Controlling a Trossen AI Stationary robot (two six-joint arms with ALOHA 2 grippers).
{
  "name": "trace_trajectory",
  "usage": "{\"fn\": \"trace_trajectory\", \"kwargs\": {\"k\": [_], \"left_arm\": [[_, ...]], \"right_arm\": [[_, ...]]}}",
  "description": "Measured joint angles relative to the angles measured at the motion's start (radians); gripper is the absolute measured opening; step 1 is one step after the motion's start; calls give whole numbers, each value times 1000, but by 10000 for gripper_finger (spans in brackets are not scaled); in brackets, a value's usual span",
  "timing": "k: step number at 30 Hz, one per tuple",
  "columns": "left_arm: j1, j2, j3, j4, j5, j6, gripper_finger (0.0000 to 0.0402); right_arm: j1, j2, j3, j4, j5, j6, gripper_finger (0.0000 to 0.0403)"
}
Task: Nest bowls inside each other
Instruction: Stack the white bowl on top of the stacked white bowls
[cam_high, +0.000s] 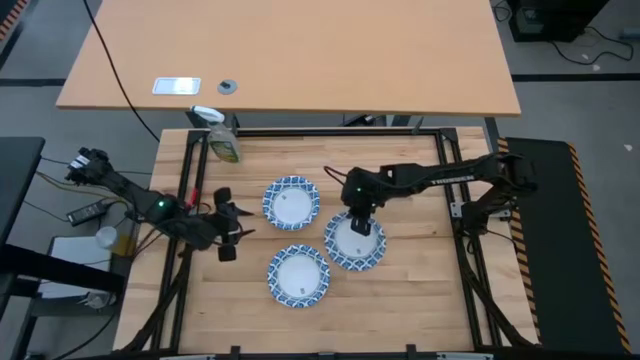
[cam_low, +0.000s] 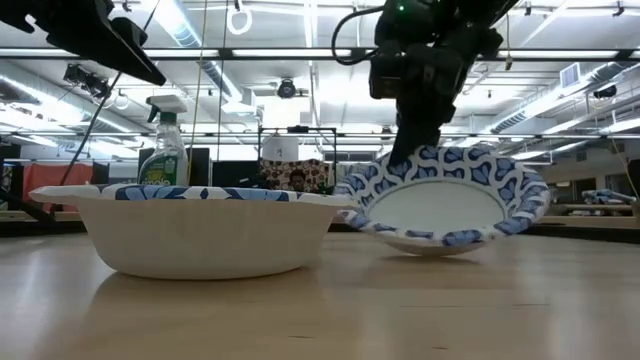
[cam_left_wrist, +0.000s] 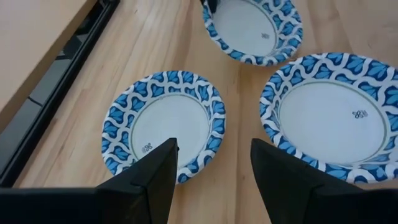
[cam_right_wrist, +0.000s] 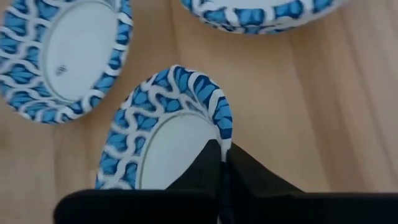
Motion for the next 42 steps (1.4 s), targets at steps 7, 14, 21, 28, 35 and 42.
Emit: {"fn": "trace_trajectory", "kwargs": {"k": [7,14,21,28,35,42], "left_arm": [[0,-26,0,-14,3,-6,205],[0,-23,0,-16,3,0,205],[0,-28,0,0,3,30,205],[0,-56,0,17,3,103,205],[0,-85,1,10,3,92,205],[1,-51,1,17,70,10,205]], "right_arm": [[-41,-16,47,6,-118,-2,15],[-90,-17,163,55,-210,-19,19],[-132,14,183,331,-187,47,19],[-191,192,182,611,-209,189,25],[-261,331,180,711,-202,230,27],[-287,394,181,765,-229,230,79]]}}
